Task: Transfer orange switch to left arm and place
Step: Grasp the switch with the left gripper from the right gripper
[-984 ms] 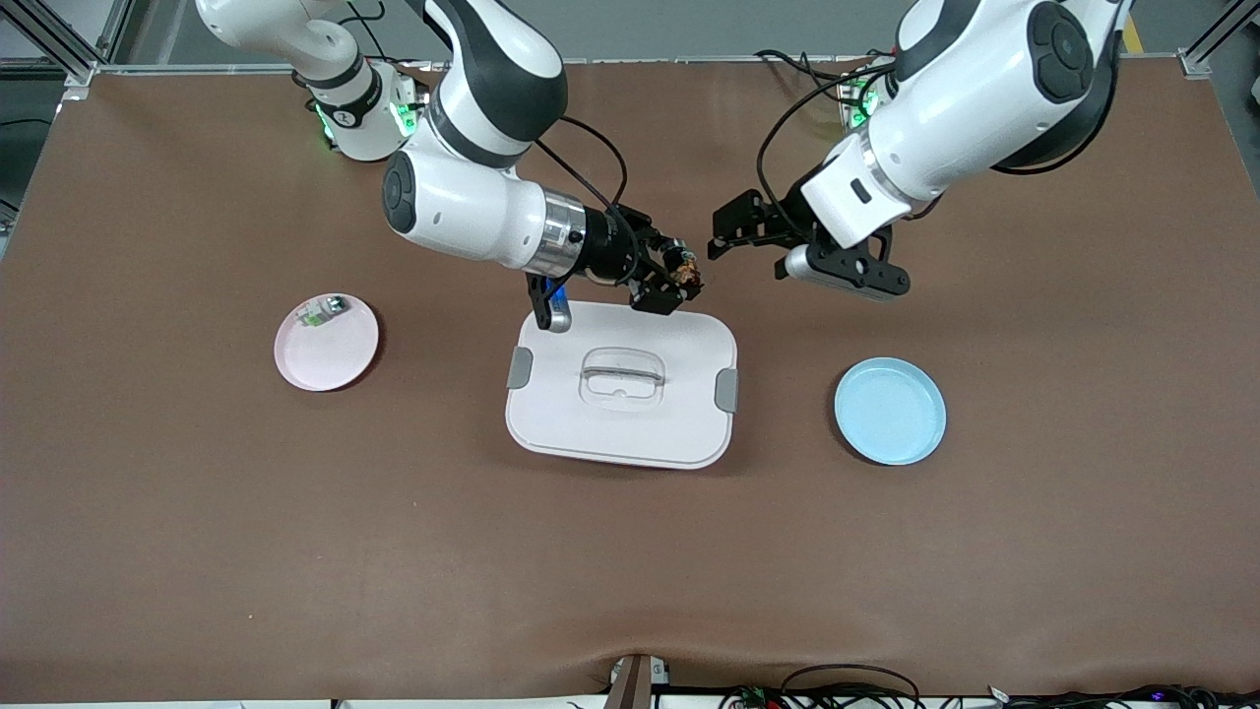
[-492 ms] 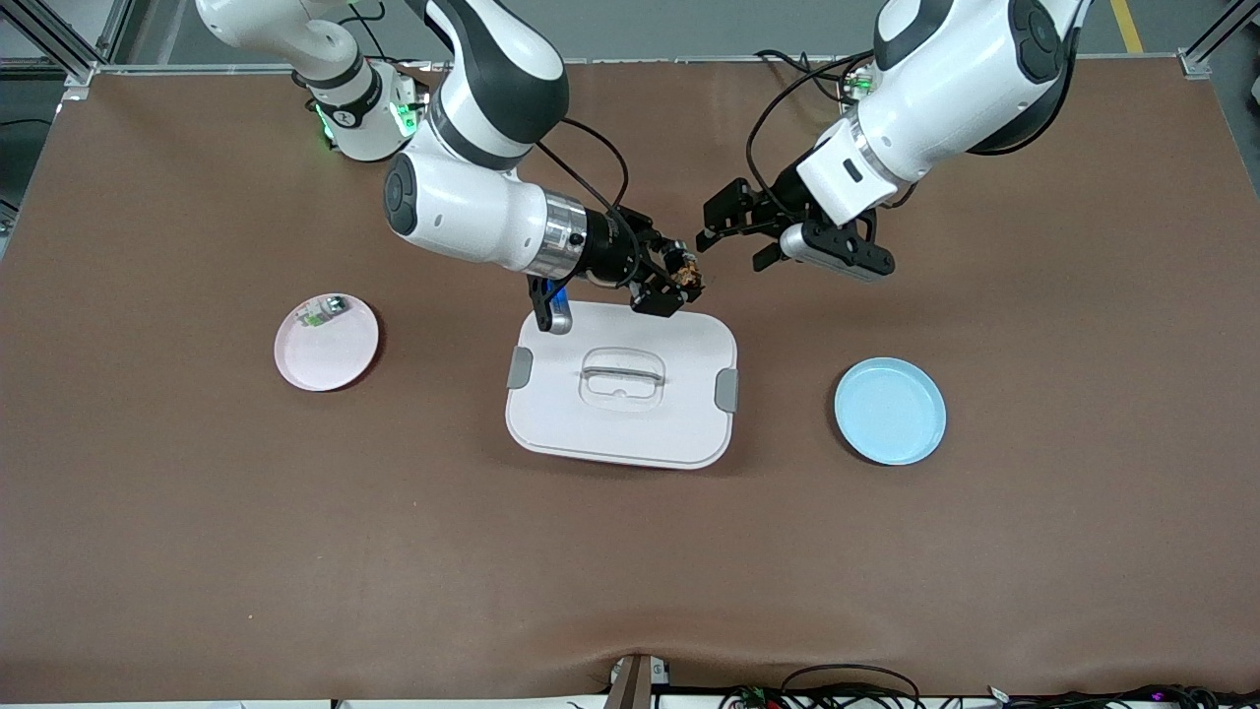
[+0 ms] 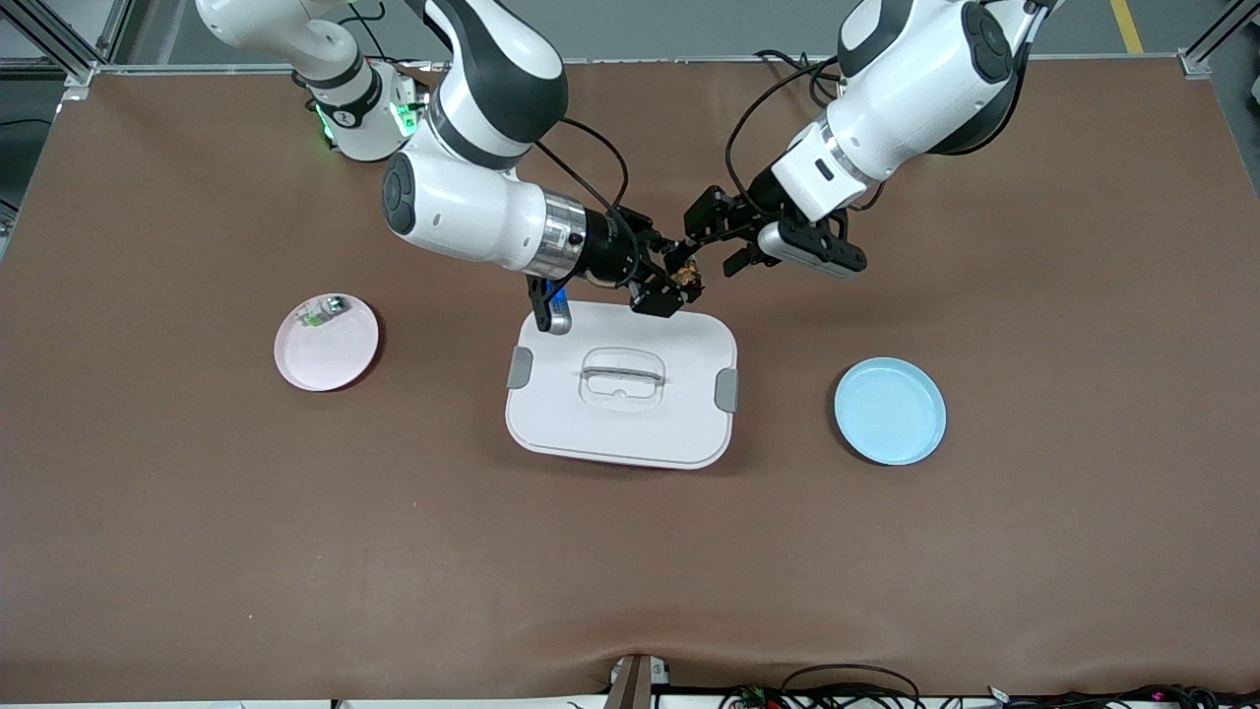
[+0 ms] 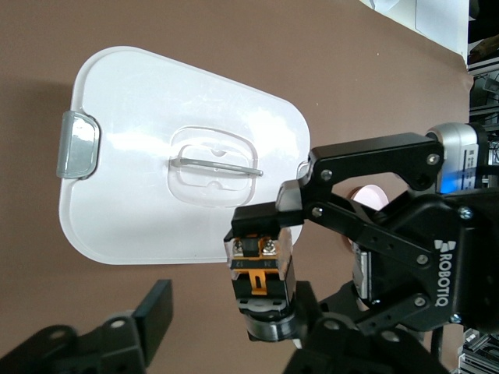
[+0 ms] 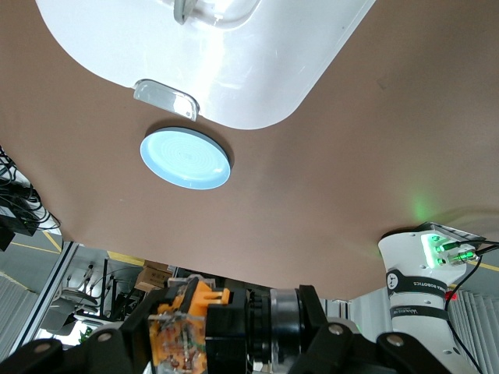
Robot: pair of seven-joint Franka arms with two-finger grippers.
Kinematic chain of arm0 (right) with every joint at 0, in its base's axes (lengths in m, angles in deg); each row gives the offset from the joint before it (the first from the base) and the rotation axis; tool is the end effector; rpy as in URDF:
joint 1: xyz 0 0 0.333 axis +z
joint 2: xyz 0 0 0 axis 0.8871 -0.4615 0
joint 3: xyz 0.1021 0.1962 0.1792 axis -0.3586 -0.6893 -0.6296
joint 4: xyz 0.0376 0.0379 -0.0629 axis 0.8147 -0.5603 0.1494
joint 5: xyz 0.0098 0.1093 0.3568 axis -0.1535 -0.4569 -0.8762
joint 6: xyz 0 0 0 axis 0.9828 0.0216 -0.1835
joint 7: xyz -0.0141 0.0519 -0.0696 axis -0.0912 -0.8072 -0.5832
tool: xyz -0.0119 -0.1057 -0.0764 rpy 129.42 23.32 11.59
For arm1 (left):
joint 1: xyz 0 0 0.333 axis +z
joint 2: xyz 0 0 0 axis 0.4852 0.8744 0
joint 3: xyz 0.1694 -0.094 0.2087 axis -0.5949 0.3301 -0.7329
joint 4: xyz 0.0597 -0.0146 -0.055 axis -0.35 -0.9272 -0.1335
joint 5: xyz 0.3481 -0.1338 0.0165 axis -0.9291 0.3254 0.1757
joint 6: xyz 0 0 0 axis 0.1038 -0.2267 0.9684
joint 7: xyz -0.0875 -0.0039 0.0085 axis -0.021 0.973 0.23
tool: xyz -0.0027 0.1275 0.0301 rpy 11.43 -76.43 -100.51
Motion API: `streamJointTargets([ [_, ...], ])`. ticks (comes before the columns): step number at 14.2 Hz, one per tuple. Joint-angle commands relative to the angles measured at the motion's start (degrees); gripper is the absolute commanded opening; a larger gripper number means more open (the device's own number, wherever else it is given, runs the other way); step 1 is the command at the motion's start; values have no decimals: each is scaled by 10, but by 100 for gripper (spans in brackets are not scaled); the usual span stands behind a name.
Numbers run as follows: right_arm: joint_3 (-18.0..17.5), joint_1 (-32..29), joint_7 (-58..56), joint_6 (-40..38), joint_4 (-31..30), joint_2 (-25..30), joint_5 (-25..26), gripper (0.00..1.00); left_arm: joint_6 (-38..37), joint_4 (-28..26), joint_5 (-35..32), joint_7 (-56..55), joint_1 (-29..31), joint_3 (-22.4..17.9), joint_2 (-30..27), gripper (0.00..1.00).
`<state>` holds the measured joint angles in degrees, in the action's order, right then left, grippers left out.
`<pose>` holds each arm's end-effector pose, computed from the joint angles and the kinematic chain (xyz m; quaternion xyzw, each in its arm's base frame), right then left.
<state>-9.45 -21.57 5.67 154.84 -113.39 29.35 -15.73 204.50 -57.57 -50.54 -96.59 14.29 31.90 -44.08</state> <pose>0.4981 0.4628 0.4241 -0.7417 0.5222 0.2836 0.3112 0.4602 -0.3464 0.4613 0.9494 0.0159 0.0584 0.3083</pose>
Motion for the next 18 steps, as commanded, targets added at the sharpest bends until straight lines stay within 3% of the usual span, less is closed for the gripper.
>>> streamJointTargets([
  [1, 6, 6, 9, -4, 18, -8, -10, 34, 28, -9, 31, 11, 1, 10, 1, 68],
  [5, 6, 6, 9, -4, 18, -8, -10, 34, 62, -8, 48, 11, 0, 21, 16, 68],
  [7, 6, 6, 9, -4, 18, -8, -10, 34, 68, -8, 49, 11, 1, 29, 18, 59],
  [9, 6, 6, 9, -4, 18, -8, -10, 34, 68, -8, 48, 11, 1, 29, 20, 40],
  [12, 7, 5, 9, -5, 18, -8, -10, 34, 72, -5, 49, 11, 0, 30, 24, 0],
  [18, 7, 5, 9, -5, 18, -8, -10, 35, 71, -4, 48, 11, 1, 30, 24, 0],
])
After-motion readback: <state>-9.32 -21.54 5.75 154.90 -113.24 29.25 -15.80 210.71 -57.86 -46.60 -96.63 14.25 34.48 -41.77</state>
